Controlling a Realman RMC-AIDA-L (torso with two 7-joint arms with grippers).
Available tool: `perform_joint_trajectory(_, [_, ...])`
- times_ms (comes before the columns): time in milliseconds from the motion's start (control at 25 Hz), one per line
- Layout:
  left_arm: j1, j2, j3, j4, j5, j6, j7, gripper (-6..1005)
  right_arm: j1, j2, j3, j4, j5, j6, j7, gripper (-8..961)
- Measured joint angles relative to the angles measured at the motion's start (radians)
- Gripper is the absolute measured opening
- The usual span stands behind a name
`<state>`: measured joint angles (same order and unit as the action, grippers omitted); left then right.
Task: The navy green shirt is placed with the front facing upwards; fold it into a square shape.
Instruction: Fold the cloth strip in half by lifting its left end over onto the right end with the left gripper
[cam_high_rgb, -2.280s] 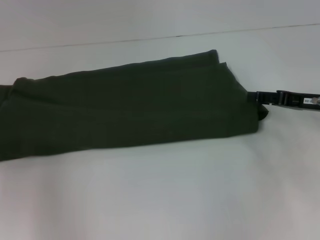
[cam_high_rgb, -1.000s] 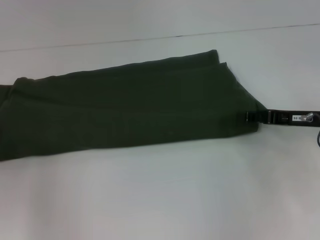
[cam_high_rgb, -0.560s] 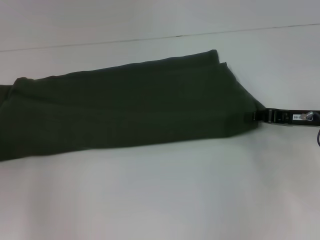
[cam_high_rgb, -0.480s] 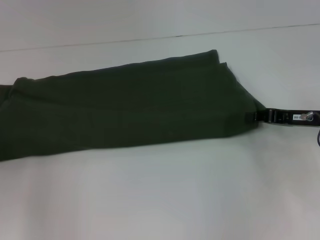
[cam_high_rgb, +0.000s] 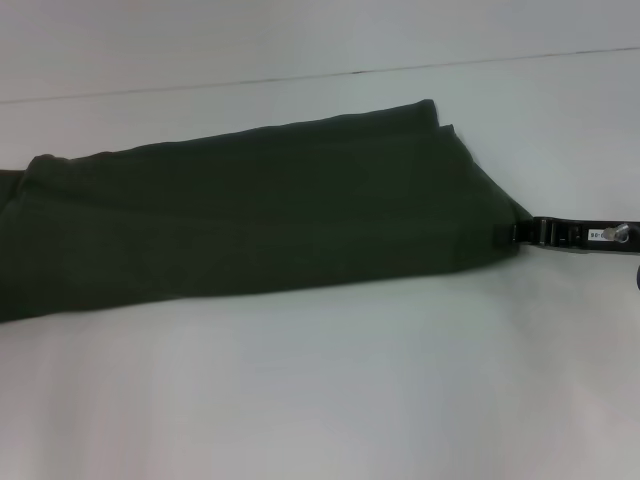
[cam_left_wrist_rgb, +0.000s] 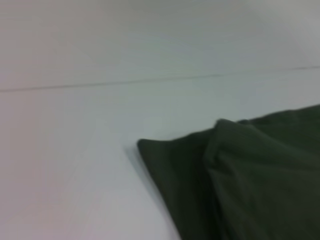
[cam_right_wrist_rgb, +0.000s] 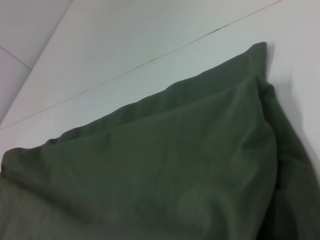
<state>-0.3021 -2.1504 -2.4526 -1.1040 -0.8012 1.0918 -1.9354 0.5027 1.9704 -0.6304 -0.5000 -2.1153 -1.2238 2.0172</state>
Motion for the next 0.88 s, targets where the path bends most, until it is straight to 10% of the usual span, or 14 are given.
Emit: perform_joint_trajectory(880, [-0.025, 0.032, -0.031, 0.038, 0.008, 0.174, 0.041, 710, -0.008, -0.004, 0.008, -0.012, 0.001, -0.008, 0.001, 16])
